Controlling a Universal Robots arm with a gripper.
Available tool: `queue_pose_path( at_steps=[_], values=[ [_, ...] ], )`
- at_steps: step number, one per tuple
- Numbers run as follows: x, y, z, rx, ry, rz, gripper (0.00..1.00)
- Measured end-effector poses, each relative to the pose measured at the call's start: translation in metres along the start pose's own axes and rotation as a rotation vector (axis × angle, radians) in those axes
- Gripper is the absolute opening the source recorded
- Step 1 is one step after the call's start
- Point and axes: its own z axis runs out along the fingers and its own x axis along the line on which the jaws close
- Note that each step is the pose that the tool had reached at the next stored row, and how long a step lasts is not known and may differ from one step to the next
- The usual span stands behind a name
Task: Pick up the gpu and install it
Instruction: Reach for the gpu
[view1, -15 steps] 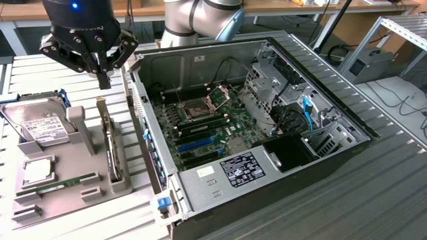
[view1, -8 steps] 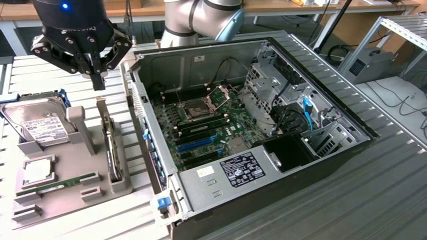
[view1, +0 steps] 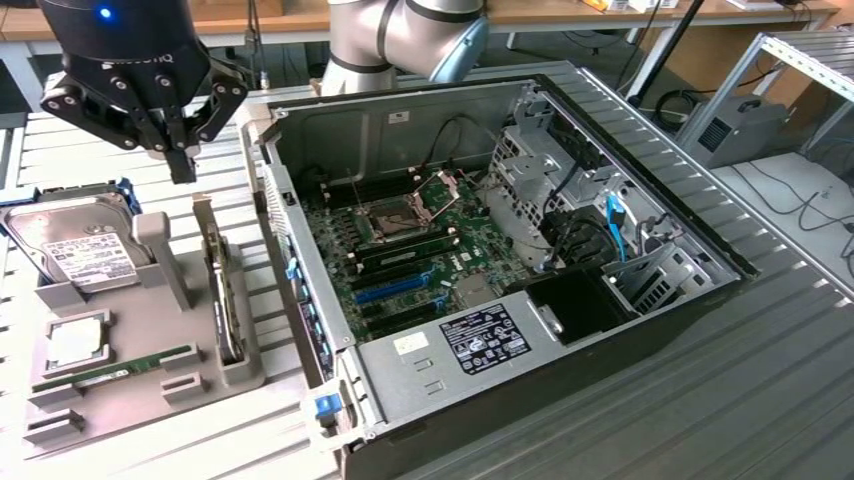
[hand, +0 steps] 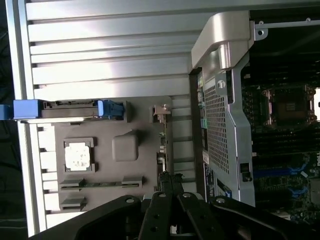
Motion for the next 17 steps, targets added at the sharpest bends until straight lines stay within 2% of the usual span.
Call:
queue_pose_path(
  at_steps=[6,17],
  values=[
    [0.000,-0.0058,-0.0002,-0.0001,-0.0001,0.000,0.11],
    [0.003,-0.0258,-0.0012,0.0000,0.0000,0.000,0.11]
  ],
)
